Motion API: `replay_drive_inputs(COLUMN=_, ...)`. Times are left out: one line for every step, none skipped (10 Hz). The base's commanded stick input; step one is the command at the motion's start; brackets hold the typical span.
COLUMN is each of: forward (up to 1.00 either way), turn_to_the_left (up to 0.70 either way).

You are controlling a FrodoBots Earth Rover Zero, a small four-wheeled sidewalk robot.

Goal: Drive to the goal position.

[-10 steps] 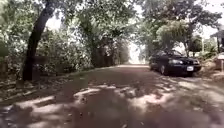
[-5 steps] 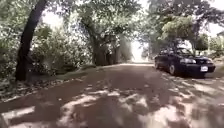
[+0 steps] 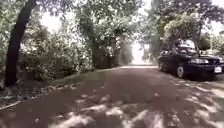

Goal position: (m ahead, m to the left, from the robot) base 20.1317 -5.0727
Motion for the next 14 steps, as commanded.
replay_drive_inputs(forward=1.0, turn_to_the_left=-0.16)
replay_drive_inputs(forward=1.0, turn_to_the_left=-0.05)
replay_drive_inputs(forward=1.0, turn_to_the_left=0.0)
replay_drive_inputs(forward=1.0, turn_to_the_left=0.0)
replay_drive_inputs(forward=1.0, turn_to_the_left=0.0)
replay_drive_inputs(forward=1.0, turn_to_the_left=0.0)
replay_drive_inputs(forward=1.0, turn_to_the_left=0.0)
replay_drive_inputs(forward=1.0, turn_to_the_left=0.0)
replay_drive_inputs(forward=1.0, turn_to_the_left=-0.22)
replay_drive_inputs(forward=1.0, turn_to_the_left=-0.17)
replay_drive_inputs(forward=1.0, turn_to_the_left=-0.05)
replay_drive_inputs(forward=1.0, turn_to_the_left=0.0)
replay_drive_inputs(forward=1.0, turn_to_the_left=0.0)
replay_drive_inputs(forward=1.0, turn_to_the_left=0.0)
